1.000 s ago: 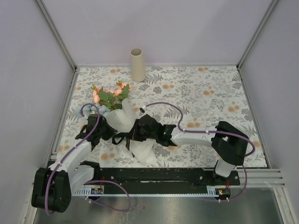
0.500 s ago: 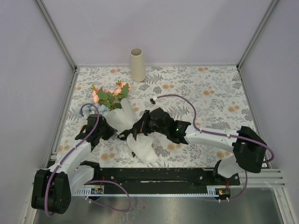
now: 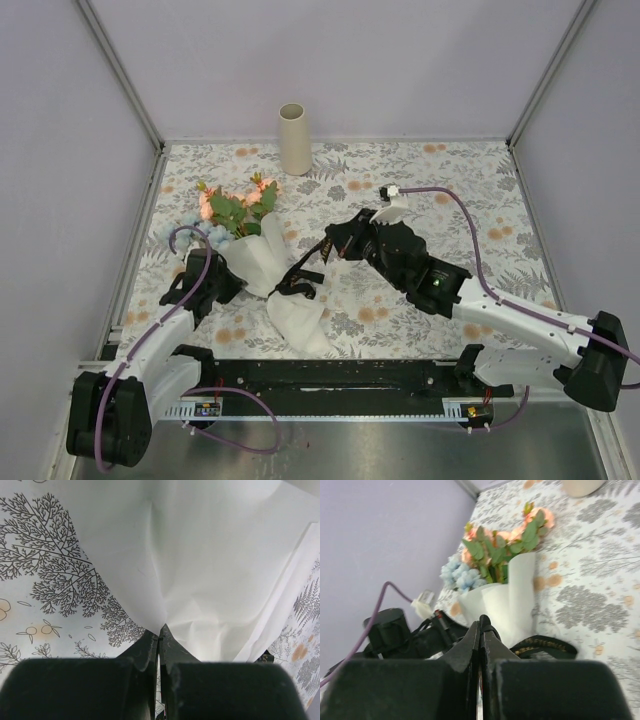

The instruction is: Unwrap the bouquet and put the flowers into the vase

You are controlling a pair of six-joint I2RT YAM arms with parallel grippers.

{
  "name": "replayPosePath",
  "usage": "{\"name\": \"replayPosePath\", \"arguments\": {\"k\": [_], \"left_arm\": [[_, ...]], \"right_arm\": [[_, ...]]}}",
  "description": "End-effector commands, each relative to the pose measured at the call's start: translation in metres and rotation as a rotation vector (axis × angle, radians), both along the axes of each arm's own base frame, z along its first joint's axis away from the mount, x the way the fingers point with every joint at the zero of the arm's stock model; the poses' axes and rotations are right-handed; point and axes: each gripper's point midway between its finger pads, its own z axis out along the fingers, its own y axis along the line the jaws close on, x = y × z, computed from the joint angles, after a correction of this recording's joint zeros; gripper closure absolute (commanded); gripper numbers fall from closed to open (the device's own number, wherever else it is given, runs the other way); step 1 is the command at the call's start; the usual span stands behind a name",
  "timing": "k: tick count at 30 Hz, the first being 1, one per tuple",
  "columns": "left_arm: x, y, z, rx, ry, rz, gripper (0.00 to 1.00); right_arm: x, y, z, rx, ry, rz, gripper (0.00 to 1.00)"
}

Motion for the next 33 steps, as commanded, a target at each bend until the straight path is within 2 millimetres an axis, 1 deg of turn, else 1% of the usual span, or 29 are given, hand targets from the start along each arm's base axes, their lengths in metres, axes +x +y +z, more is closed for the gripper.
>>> {"name": "replayPosePath", "arguments": {"k": [1, 4, 5, 7, 12, 16, 19, 21, 22, 24, 26, 27, 29, 30, 31, 32, 33], "left_arm": [[0.005, 0.008, 0.004, 0.029, -0.033, 0.029, 1.00], [0.006, 0.009, 0.006, 0.035, -0.036, 0.028, 1.00], [0.005, 0.010, 0.006, 0.039, -0.035, 0.029, 1.00], [0.003, 0.011, 0.006, 0.046, -0.027, 0.030, 1.00], [0.002, 0.015, 0.006, 0.063, -0.029, 0.040, 1.00], [0.004, 0.015, 0.009, 0.066, -0.040, 0.045, 1.00], [0.006, 0.014, 0.012, 0.064, -0.040, 0.037, 1.00], [0.007, 0.012, 0.015, 0.058, -0.042, 0.028, 1.00], [0.007, 0.010, 0.015, 0.052, -0.041, 0.019, 1.00], [0.007, 0.006, 0.019, 0.040, -0.049, -0.003, 1.00], [0.007, 0.005, 0.023, 0.041, -0.065, -0.016, 1.00], [0.006, 0.001, 0.025, 0.025, -0.074, -0.044, 1.00], [0.006, -0.003, 0.029, 0.016, -0.090, -0.070, 1.00], [0.005, -0.005, 0.032, 0.009, -0.097, -0.083, 1.00], [0.004, -0.007, 0.033, 0.005, -0.100, -0.095, 1.00], [0.003, -0.008, 0.035, 0.003, -0.102, -0.101, 1.00], [0.004, -0.008, 0.038, 0.002, -0.108, -0.106, 1.00]], "right_arm": [[0.023, -0.038, 0.007, -0.096, -0.073, -0.152, 1.00], [0.036, -0.054, 0.016, -0.131, -0.111, -0.210, 1.00], [0.045, -0.062, 0.016, -0.151, -0.120, -0.239, 1.00], [0.056, -0.069, 0.025, -0.164, -0.136, -0.253, 1.00], [0.071, -0.068, 0.053, -0.239, -0.224, -0.231, 1.00], [0.085, -0.060, 0.054, -0.261, -0.266, -0.188, 1.00], [0.095, -0.051, 0.048, -0.277, -0.260, -0.148, 1.00], [0.099, -0.040, 0.036, -0.289, -0.225, -0.088, 0.98], [0.098, -0.033, 0.026, -0.297, -0.190, -0.050, 0.93], [0.090, -0.024, -0.004, -0.332, -0.088, 0.029, 0.74], [0.075, -0.015, -0.034, -0.327, 0.027, 0.102, 0.58], [0.065, -0.013, -0.052, -0.323, 0.083, 0.138, 0.52], [0.043, -0.003, -0.074, -0.243, 0.131, 0.233, 0.46], [0.032, 0.002, -0.083, -0.192, 0.127, 0.284, 0.44], [0.020, 0.000, -0.102, -0.169, 0.153, 0.309, 0.42], [0.012, -0.001, -0.112, -0.143, 0.153, 0.332, 0.41], [0.004, -0.002, -0.117, -0.125, 0.144, 0.356, 0.41]]}}
